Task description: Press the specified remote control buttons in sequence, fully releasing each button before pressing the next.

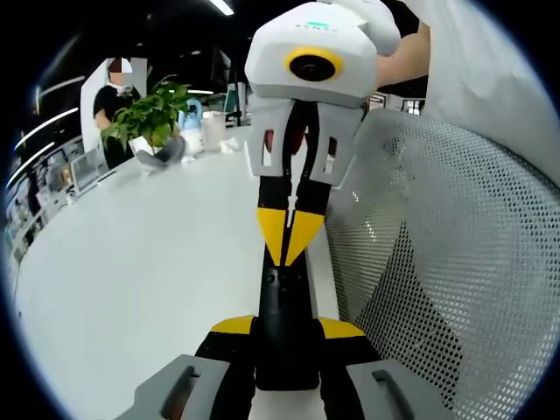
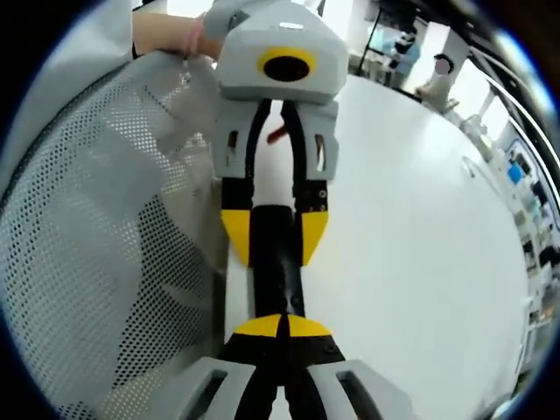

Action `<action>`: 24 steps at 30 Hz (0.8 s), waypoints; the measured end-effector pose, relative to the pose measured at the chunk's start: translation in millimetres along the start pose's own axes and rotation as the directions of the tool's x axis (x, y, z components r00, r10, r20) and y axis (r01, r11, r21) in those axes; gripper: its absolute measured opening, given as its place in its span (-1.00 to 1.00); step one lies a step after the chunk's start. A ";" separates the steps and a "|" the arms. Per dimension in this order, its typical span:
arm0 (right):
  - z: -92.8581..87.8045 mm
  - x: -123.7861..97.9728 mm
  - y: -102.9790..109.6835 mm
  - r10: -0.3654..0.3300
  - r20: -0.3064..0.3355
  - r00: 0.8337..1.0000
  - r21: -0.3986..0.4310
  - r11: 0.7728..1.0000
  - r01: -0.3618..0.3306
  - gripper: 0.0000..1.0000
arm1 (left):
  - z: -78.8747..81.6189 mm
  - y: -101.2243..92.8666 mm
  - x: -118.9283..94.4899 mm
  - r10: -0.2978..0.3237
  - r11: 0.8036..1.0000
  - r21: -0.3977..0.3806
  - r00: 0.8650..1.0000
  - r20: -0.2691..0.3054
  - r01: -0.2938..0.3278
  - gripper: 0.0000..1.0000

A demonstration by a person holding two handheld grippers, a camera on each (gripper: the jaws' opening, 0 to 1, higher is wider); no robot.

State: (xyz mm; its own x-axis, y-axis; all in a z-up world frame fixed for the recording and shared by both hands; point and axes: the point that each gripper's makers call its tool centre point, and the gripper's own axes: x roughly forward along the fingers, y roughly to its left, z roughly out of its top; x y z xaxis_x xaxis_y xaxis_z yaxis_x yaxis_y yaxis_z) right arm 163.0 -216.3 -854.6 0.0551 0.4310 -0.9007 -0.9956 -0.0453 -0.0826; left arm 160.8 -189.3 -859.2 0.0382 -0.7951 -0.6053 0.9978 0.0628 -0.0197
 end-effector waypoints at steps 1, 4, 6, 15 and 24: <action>0.0 0.1 0.0 0.000 -0.005 1.000 -0.006 1.000 0.000 -1.00 | 0.0 -0.1 -0.1 0.000 1.000 0.000 1.000 0.000 0.000 -0.49; -0.6 -0.1 -0.3 -0.001 -0.011 1.000 0.004 1.000 0.001 -1.00 | 0.3 0.0 0.0 0.000 1.000 0.000 1.000 -0.001 0.000 -0.49; -1.2 0.1 -0.9 -0.004 -0.002 1.000 0.048 0.999 0.004 -1.00 | 0.3 0.0 0.1 0.000 1.000 0.000 1.000 -0.001 0.000 -0.49; -0.4 -1.1 1.2 -0.036 0.018 0.999 0.032 0.999 0.035 -1.00 | -0.1 0.2 0.3 0.001 1.000 -0.003 1.000 -0.003 -0.001 -0.49; 5.1 -1.5 10.8 -0.026 0.060 0.998 0.064 0.998 0.022 -1.00 | 0.3 0.3 0.5 0.004 1.000 -0.004 1.000 -0.004 -0.004 -0.49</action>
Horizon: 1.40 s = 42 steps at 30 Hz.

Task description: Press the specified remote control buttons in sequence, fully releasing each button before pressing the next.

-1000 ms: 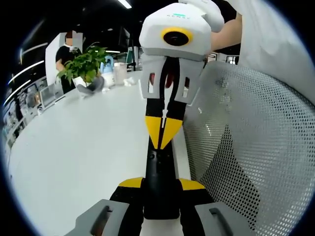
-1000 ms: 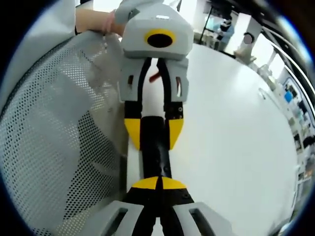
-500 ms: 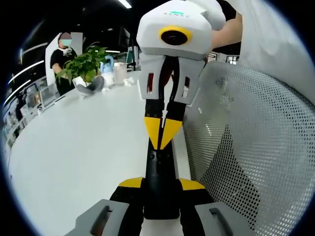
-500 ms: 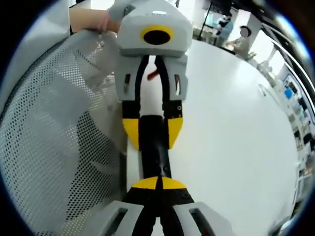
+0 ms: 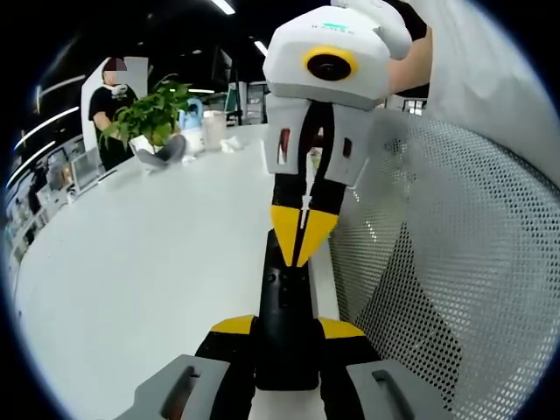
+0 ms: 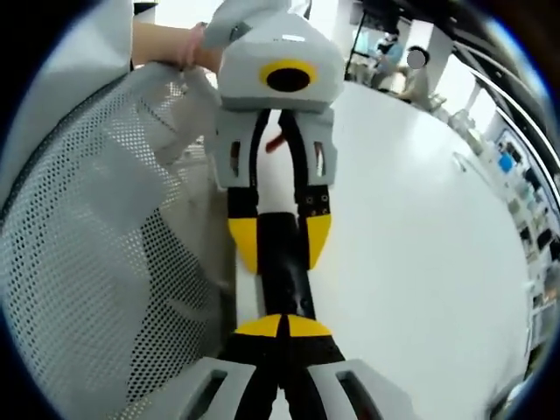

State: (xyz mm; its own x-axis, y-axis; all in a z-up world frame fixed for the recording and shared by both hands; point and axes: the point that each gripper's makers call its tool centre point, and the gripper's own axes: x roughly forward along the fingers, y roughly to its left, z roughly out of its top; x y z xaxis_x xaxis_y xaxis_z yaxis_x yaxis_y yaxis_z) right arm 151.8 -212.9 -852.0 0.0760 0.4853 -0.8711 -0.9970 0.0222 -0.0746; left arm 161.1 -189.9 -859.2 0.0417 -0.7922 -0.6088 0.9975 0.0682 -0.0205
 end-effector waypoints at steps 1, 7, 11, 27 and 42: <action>0.5 1.0 0.5 -0.003 -0.005 1.000 -0.012 1.000 0.003 -1.00 | 0.1 0.0 0.0 0.000 1.000 0.000 1.000 0.000 0.000 -0.49; 4.2 3.5 2.4 0.008 -0.012 1.000 -0.040 0.999 -0.009 -1.00 | 0.0 0.2 0.0 0.000 1.000 -0.001 1.000 0.000 0.000 -0.49; 3.3 4.3 4.6 0.032 -0.021 0.999 -0.059 0.998 -0.033 -1.00 | 0.0 -0.2 0.1 -0.001 1.000 0.001 1.000 -0.001 0.001 -0.49; 3.4 9.9 10.6 -0.006 -0.088 0.996 -0.235 0.972 -0.015 -1.00 | 0.1 0.0 0.5 -0.003 1.000 0.001 1.000 0.000 0.003 -0.49; 6.2 4.7 2.8 0.017 0.011 1.000 0.032 0.999 -0.017 -1.00 | 0.0 -0.2 0.6 -0.001 1.000 0.004 1.000 -0.001 0.001 -0.49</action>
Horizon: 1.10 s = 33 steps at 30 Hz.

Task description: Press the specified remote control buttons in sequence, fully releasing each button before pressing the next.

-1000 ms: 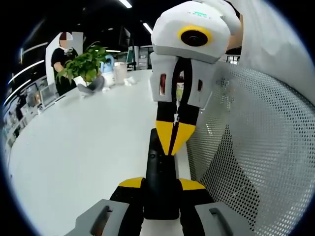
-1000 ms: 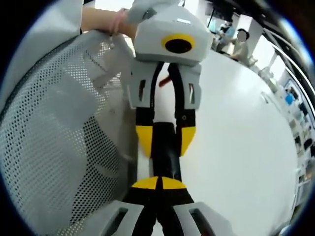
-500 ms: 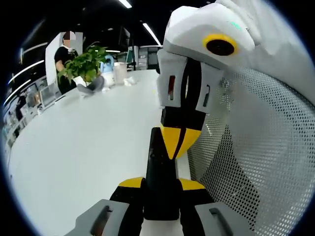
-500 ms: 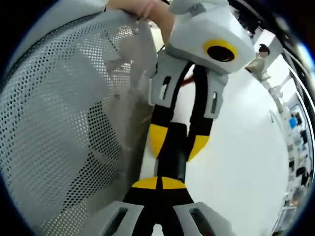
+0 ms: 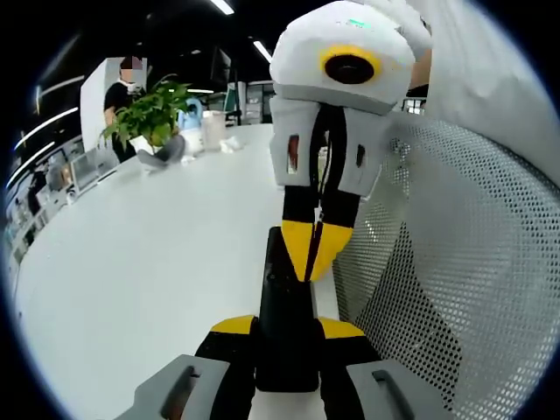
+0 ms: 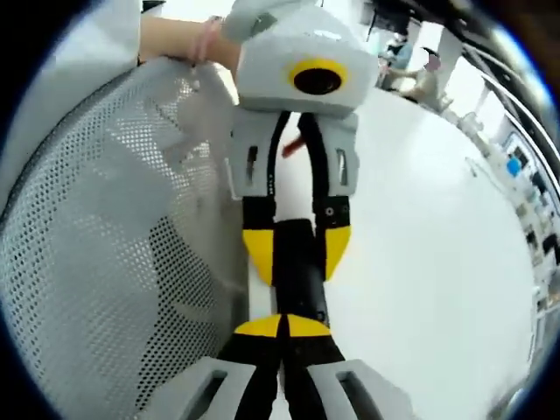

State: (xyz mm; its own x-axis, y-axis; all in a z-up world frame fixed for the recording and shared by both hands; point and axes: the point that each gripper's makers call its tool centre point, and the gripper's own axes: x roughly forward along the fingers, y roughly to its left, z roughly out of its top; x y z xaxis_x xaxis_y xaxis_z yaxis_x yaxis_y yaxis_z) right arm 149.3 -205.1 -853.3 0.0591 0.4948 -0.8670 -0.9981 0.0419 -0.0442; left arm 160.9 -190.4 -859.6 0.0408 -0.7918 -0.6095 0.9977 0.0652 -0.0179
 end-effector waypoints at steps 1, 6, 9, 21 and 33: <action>-0.2 -0.4 -0.3 -0.007 -0.005 1.000 -0.007 1.000 0.007 -1.00 | 0.0 0.0 0.0 0.000 1.000 -0.001 1.000 0.000 0.000 -0.49; 3.7 -4.3 -8.8 -0.039 0.004 0.999 -0.012 0.999 0.039 -1.00 | -0.1 0.0 -0.1 0.000 1.000 0.000 1.000 0.000 0.000 -0.49; 2.3 -1.3 -11.9 -0.036 -0.004 0.999 0.001 0.999 0.036 -1.00 | -0.1 0.1 -0.1 0.000 1.000 0.000 1.000 0.001 0.000 -0.49; 1.0 1.5 -12.6 -0.005 -0.049 0.999 -0.025 1.000 0.004 -1.00 | 0.1 0.2 -0.2 0.000 1.000 0.001 1.000 0.001 0.000 -0.49; 1.6 -0.1 -14.6 0.042 0.006 0.999 0.113 0.993 -0.042 -1.00 | 0.2 0.7 0.0 0.005 1.000 0.002 1.000 -0.003 -0.005 -0.49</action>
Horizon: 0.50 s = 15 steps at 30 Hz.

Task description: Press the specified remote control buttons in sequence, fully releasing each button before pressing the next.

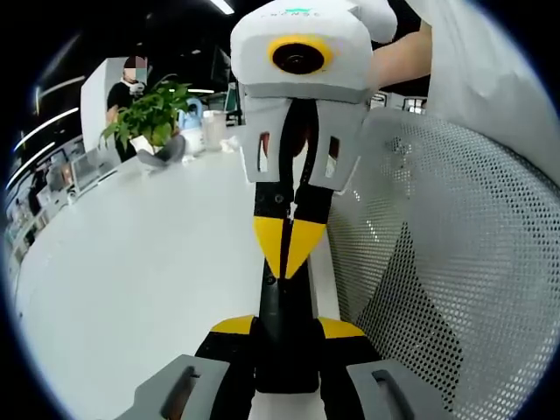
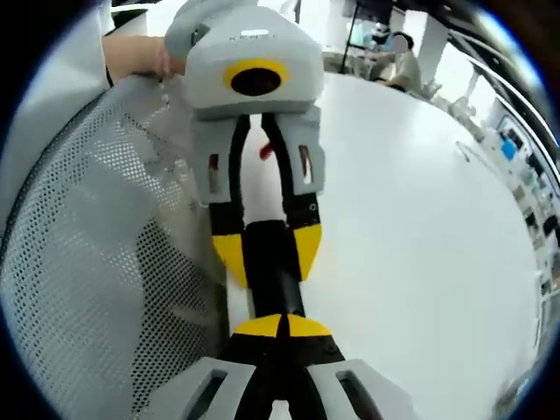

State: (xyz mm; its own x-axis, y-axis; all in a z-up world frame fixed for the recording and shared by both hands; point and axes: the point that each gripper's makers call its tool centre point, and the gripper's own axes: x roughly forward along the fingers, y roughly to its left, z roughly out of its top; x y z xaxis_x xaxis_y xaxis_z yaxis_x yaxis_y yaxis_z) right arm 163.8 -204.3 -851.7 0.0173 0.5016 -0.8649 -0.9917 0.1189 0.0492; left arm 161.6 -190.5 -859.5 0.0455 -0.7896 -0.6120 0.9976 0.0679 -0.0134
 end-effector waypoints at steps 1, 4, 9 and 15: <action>-0.4 -0.5 -0.8 0.015 0.003 1.000 0.021 1.000 -0.015 -1.00 | 0.0 0.0 0.0 0.000 1.000 0.000 1.000 0.000 0.000 -0.49; -0.2 -0.3 -7.9 -0.006 -0.005 1.000 0.023 1.000 0.006 -1.00 | -0.2 0.0 0.0 0.001 1.000 0.000 1.000 0.000 -0.001 -0.49; 4.5 1.2 -12.0 -0.001 -0.008 1.000 0.007 1.000 0.001 -1.00 | -0.3 0.1 0.0 0.000 1.000 -0.001 1.000 0.000 0.000 -0.49; 1.7 4.1 -10.5 0.011 -0.033 0.999 -0.007 1.000 -0.011 -1.00 | -0.3 0.2 0.0 0.001 1.000 -0.001 1.000 0.001 -0.001 -0.49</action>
State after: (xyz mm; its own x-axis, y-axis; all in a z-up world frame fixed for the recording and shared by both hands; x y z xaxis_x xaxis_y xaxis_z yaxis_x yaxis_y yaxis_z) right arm 174.6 -202.1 -855.0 0.0022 0.4745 -0.8802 -0.9927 0.1070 0.0552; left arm 161.8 -190.3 -859.7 0.0461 -0.7901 -0.6112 0.9975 0.0692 -0.0142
